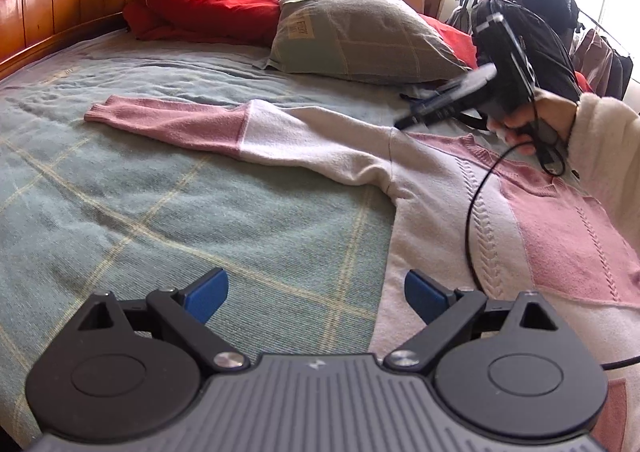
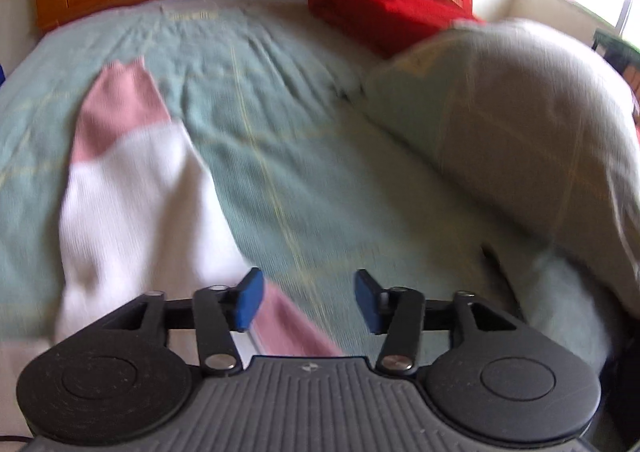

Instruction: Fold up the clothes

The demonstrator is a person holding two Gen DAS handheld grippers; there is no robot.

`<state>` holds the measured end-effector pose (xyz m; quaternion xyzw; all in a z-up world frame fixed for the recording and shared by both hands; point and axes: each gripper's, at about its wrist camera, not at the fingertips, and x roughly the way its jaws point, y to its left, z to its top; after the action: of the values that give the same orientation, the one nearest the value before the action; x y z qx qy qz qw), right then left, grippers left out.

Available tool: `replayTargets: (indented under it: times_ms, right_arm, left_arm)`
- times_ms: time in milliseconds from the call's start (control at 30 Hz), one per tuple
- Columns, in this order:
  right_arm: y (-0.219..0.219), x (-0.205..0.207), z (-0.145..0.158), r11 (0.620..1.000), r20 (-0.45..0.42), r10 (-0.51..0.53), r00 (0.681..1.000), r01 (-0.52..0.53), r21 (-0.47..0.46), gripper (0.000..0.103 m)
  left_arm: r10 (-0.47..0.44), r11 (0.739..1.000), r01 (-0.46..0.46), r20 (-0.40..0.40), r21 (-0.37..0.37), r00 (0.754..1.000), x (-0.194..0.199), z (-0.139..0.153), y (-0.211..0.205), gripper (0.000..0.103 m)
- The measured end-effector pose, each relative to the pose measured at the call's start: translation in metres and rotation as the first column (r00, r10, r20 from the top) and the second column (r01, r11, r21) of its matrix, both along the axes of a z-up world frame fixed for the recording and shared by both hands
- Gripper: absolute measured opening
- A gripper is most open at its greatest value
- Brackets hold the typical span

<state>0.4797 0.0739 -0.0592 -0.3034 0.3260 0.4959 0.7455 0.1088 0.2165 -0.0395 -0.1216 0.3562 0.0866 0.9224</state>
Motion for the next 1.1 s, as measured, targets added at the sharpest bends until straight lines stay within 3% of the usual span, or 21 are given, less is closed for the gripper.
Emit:
replayTargets:
  times_ms: [100, 167, 233, 300, 400, 567, 700, 833, 933, 1100]
  right_arm:
    - [-0.008, 0.006, -0.015, 1.0, -0.029, 0.001, 1.0, -0.001, -0.014, 0.069]
    - [-0.01, 0.008, -0.022, 1.0, -0.08, 0.008, 0.997, -0.007, 0.005, 0.061]
    - [-0.013, 0.003, -0.02, 0.999, -0.1, 0.045, 0.994, -0.042, 0.03, 0.022]
    - [-0.014, -0.003, -0.018, 0.998, -0.073, 0.056, 0.996, -0.053, 0.043, 0.01]
    - [-0.014, -0.001, -0.011, 0.998, -0.014, -0.014, 1.0, 0.015, 0.067, 0.009]
    - [-0.017, 0.01, 0.002, 0.977, -0.054, -0.168, 0.984, 0.173, 0.121, 0.015]
    - [-0.015, -0.013, 0.021, 0.976, -0.119, -0.13, 0.984, 0.148, 0.159, 0.022]
    - [0.009, -0.036, 0.005, 0.993, -0.167, -0.085, 0.982, 0.098, 0.071, 0.024]
    - [0.031, -0.028, -0.017, 0.985, -0.153, -0.157, 0.976, 0.166, 0.044, 0.025]
    - [0.05, -0.019, -0.014, 0.97, -0.174, -0.217, 0.961, 0.232, 0.068, 0.027]
  left_arm:
    - [-0.005, 1.0, 0.005, -0.006, -0.001, 1.0, 0.002, -0.001, -0.003, 0.095]
    - [-0.008, 1.0, 0.008, -0.011, 0.003, 1.0, 0.002, -0.002, -0.004, 0.095]
    - [-0.006, 1.0, 0.006, -0.017, 0.004, 1.0, 0.002, -0.002, -0.004, 0.095]
    - [0.001, 1.0, -0.001, -0.022, 0.001, 1.0, 0.003, -0.003, -0.004, 0.095]
    - [0.004, 1.0, -0.004, -0.026, 0.0, 1.0, 0.004, -0.003, -0.004, 0.095]
    - [-0.01, 1.0, 0.011, -0.018, 0.009, 1.0, 0.002, 0.001, -0.008, 0.095]
    - [-0.002, 1.0, 0.002, -0.016, 0.012, 1.0, 0.002, 0.001, -0.009, 0.095]
    - [0.003, 1.0, -0.003, -0.02, 0.015, 1.0, 0.002, 0.001, -0.009, 0.095]
    - [0.006, 1.0, -0.005, -0.021, 0.017, 1.0, 0.0, 0.002, -0.009, 0.095]
    - [0.022, 0.999, -0.022, -0.007, 0.025, 1.0, -0.008, 0.009, -0.008, 0.095]
